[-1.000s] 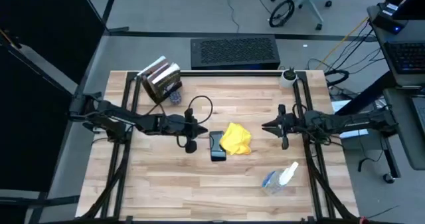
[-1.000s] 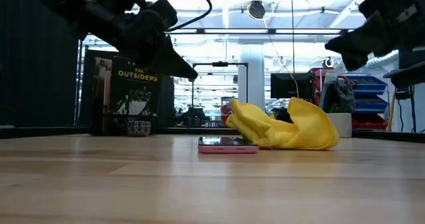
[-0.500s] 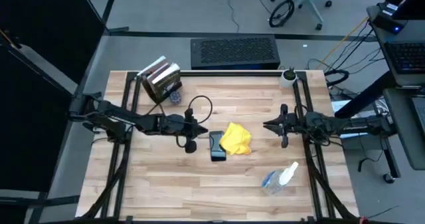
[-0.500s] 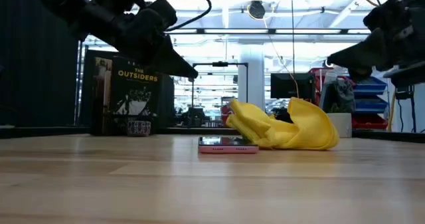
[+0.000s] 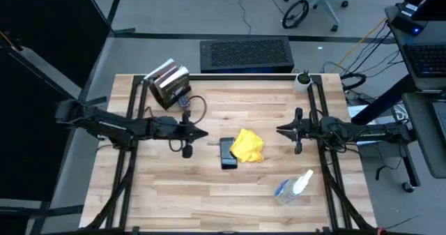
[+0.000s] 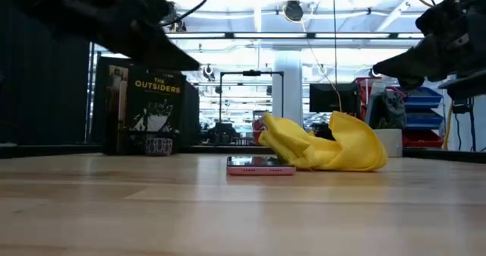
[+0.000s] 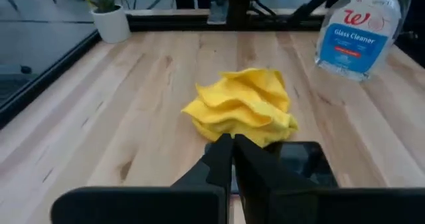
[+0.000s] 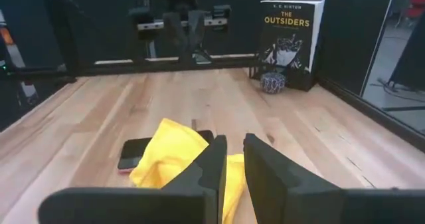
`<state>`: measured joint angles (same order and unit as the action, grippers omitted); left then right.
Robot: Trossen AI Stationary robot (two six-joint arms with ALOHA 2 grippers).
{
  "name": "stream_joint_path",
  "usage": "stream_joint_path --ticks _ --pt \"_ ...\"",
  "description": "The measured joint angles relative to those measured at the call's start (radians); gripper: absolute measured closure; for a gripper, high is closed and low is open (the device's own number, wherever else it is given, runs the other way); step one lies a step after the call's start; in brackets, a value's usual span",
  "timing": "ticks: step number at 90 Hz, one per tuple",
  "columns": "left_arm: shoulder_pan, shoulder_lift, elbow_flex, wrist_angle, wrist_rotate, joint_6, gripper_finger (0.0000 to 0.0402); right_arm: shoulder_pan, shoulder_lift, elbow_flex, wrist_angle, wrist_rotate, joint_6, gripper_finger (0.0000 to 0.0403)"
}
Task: Apply microfiber cloth
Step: Return to Home Position
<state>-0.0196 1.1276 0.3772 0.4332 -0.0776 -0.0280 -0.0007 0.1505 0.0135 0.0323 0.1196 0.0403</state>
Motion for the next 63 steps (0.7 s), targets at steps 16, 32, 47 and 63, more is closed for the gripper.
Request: stream_joint_path --ticks 16,32,47,63 --pt "-0.004 -0.19 -0.15 0.014 -0.003 -0.061 0.0398 0.0 0.0 0.0 0.0 0.0 0.0 0.0369" --pt "-0.009 -0.382 -0.262 0.039 -0.021 -0.056 0.0398 0.0 0.0 0.0 0.0 0.0 0.0 0.0369" --pt "-0.009 -0.533 -0.328 0.036 -0.022 -0.044 0.0398 0.0 0.0 0.0 0.0 0.0 0.0 0.0369" --pt "-0.009 -0.647 -0.362 -0.002 -0.024 -0.044 0.0398 0.0 0.0 0.0 0.0 0.0 0.0 0.0369"
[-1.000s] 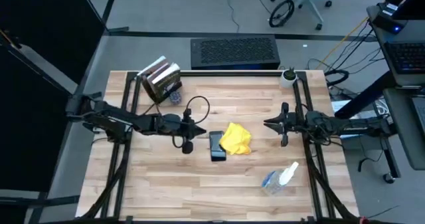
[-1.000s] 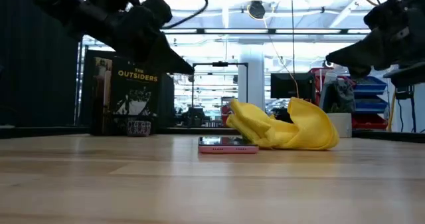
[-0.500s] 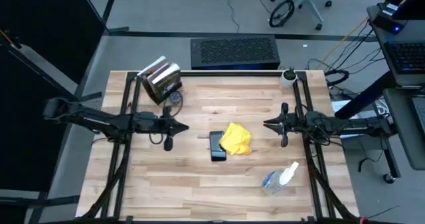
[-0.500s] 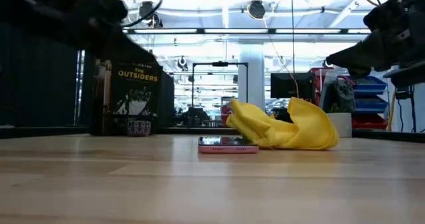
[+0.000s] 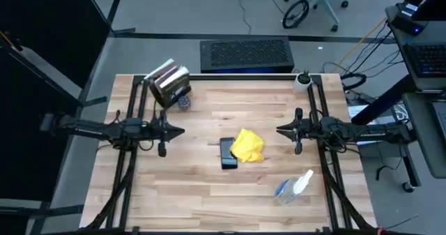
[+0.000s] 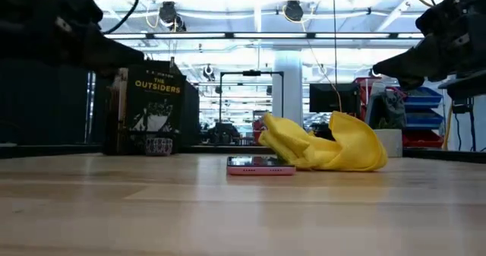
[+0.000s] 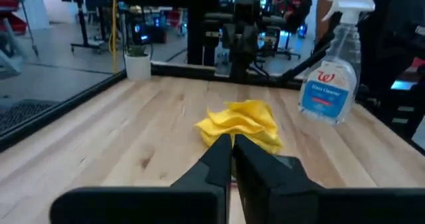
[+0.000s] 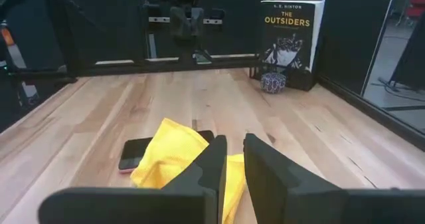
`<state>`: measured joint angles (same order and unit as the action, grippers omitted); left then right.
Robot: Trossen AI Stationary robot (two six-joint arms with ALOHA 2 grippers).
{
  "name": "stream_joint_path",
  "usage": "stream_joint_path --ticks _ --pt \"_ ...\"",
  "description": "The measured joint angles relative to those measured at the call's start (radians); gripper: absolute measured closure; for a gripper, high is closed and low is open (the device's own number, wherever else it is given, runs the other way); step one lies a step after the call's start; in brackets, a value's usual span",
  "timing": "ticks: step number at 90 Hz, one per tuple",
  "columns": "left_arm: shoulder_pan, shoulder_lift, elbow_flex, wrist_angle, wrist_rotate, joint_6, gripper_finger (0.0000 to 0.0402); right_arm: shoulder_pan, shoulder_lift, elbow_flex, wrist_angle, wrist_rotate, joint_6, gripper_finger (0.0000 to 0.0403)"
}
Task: Apply microfiber cloth
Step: Return to Home Position
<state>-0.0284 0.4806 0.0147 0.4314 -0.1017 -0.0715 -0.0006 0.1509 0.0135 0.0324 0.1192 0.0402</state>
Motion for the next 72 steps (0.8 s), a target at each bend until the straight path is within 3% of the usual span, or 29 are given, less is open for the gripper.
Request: stream_joint_path --ticks 22,48,58,72 --pt "0.009 -0.125 -0.001 -0.217 -0.001 -0.002 0.0398 0.0 0.0 0.0 0.0 0.0 0.0 0.0369" --pt "0.058 -0.386 -0.001 -0.42 -0.005 -0.025 0.0398 0.0 0.0 0.0 0.0 0.0 0.0 0.0369" --pt "0.058 -0.48 0.0 -0.431 0.03 0.0 0.0398 0.0 0.0 0.0 0.001 0.0 0.0 0.0369" --pt "0.059 -0.481 0.0 -0.437 0.068 -0.002 0.0398 0.0 0.0 0.0 0.001 0.0 0.0 0.0369"
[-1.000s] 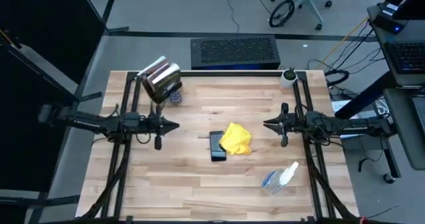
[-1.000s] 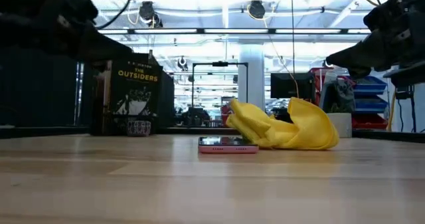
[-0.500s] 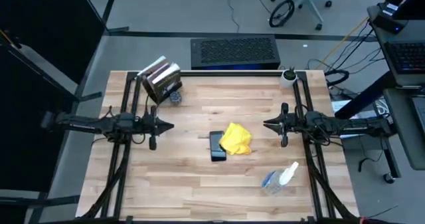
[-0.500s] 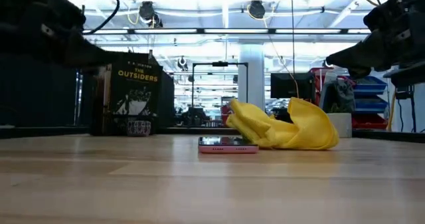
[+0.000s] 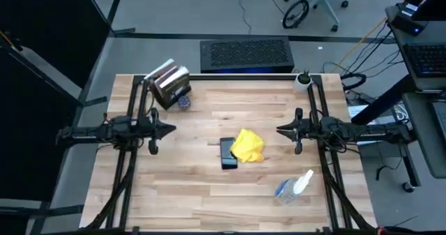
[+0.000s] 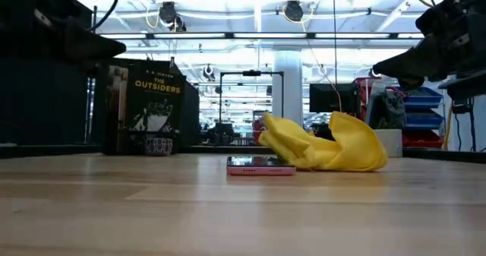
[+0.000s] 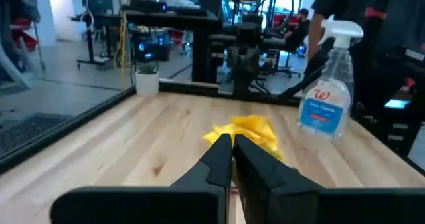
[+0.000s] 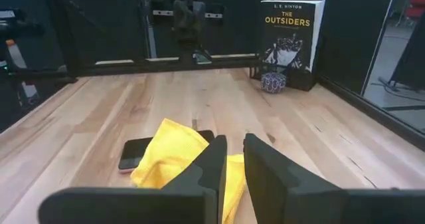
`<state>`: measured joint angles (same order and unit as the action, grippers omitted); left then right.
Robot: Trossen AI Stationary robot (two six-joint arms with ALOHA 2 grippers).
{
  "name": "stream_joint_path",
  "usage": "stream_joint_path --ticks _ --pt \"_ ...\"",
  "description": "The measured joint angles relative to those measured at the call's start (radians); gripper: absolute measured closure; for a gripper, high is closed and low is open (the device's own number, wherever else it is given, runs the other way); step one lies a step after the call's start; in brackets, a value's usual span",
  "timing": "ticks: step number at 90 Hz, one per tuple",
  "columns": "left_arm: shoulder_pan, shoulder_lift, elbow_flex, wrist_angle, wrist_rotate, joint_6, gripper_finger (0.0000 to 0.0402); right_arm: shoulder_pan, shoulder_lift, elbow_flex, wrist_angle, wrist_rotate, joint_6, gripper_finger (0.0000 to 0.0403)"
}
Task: Apply microfiber cloth
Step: Return to Home Position
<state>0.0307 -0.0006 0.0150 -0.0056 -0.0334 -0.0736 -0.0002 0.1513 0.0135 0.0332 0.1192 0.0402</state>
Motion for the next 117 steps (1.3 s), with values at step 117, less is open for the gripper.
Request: stream_joint_path --ticks 117 --pt "0.0 0.006 -0.003 -0.001 0.032 0.028 0.0398 0.0 0.0 0.0 -0.001 0.0 0.046 0.0369"
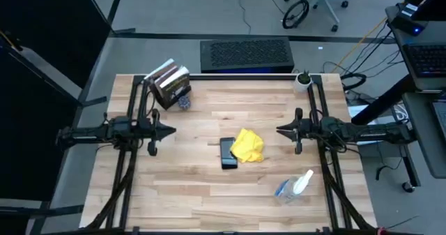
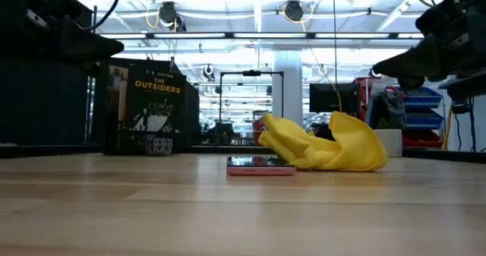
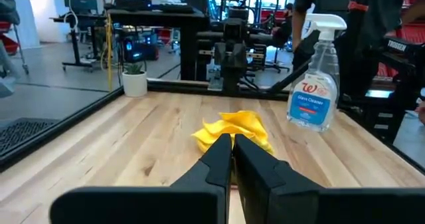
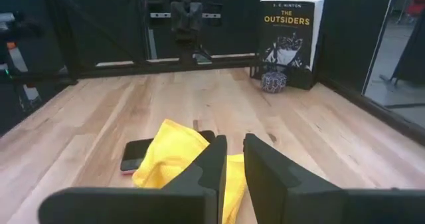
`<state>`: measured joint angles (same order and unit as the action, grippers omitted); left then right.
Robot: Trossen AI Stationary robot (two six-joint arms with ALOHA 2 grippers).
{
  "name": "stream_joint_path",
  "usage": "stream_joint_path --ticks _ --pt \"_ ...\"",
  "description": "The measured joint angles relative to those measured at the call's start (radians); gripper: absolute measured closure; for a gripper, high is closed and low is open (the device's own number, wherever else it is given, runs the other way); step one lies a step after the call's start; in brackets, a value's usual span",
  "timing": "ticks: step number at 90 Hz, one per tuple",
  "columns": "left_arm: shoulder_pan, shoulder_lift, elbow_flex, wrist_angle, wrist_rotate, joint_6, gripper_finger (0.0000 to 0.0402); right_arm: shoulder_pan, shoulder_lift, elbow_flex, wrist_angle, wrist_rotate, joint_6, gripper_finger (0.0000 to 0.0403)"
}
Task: Apply microfiber cloth
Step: Return to Home Position
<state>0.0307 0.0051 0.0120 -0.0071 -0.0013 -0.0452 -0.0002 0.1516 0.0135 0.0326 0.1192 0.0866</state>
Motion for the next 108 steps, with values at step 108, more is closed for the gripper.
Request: stream_joint_path --ticks 108 --pt "0.0 0.0 0.0 -0.001 -0.001 0.0 0.0398 0.0 0.0 0.0 0.0 0.0 0.033 0.0369"
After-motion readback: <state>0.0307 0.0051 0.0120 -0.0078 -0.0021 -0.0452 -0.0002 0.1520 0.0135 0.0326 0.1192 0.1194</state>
